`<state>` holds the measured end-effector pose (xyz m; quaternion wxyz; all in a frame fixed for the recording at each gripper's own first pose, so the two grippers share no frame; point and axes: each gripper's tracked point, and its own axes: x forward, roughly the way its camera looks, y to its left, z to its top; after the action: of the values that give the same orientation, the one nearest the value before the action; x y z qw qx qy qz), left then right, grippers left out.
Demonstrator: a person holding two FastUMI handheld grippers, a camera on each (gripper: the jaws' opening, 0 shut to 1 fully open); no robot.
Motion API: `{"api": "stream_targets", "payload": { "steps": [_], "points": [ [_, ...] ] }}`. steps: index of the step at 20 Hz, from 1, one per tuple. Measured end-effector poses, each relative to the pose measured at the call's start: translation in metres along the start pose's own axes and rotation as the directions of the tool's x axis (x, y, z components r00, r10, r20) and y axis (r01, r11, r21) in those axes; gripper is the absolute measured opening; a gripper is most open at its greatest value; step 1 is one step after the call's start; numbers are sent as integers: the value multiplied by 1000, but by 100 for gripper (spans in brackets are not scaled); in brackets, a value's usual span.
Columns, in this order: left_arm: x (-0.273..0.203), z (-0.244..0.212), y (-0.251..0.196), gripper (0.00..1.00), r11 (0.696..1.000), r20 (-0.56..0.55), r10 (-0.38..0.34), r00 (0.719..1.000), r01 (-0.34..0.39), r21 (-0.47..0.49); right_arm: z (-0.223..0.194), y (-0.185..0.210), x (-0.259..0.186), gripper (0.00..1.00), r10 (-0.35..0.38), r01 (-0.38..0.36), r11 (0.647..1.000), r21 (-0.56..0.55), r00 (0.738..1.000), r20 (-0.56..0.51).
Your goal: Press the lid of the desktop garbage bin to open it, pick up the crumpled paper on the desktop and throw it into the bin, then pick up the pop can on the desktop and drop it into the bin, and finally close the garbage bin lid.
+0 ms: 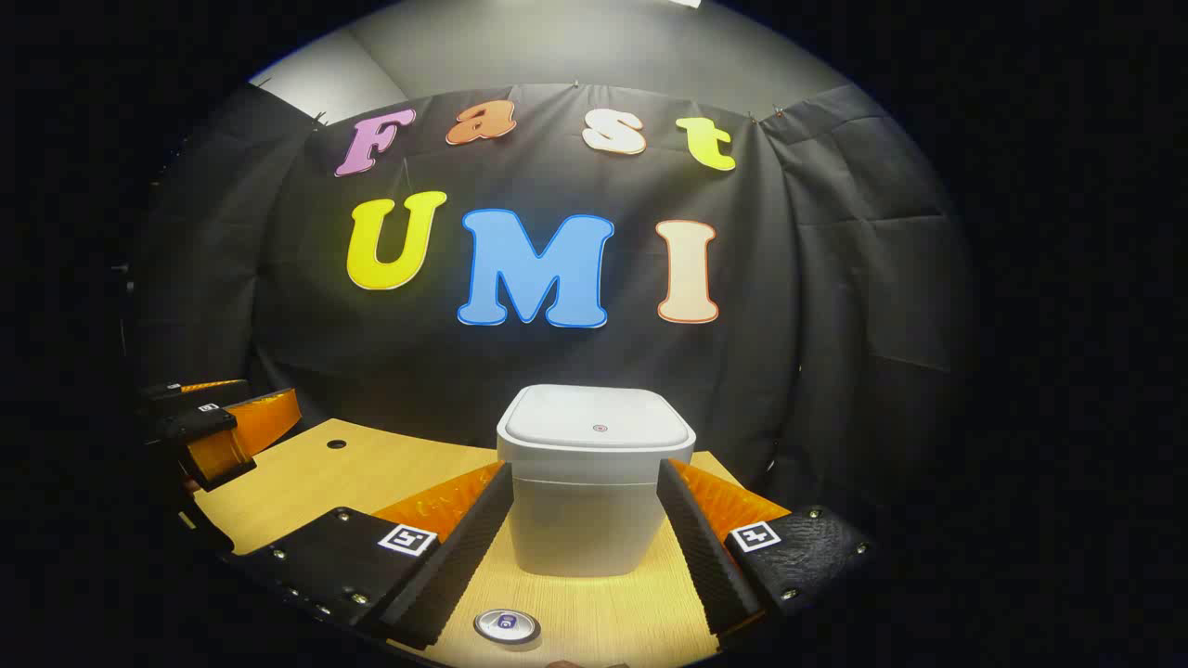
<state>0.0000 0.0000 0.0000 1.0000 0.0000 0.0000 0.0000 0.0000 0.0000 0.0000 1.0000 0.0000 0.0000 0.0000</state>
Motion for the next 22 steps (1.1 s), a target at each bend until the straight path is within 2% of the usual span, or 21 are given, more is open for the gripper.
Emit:
{"api": "stream_targets", "payload": {
  "steps": [21, 22],
  "points": [
    [1, -6, 3, 96, 1000, -17, 20, 1000, -20, -1, 0, 3, 3, 99, 27, -27, 1000, 5, 1000, -5],
    [1, -6, 3, 96, 1000, -18, 20, 1000, -20, 2, 3, 2, 8, 95, 20, -20, 1000, 2, 1000, -5]
  ]
}}
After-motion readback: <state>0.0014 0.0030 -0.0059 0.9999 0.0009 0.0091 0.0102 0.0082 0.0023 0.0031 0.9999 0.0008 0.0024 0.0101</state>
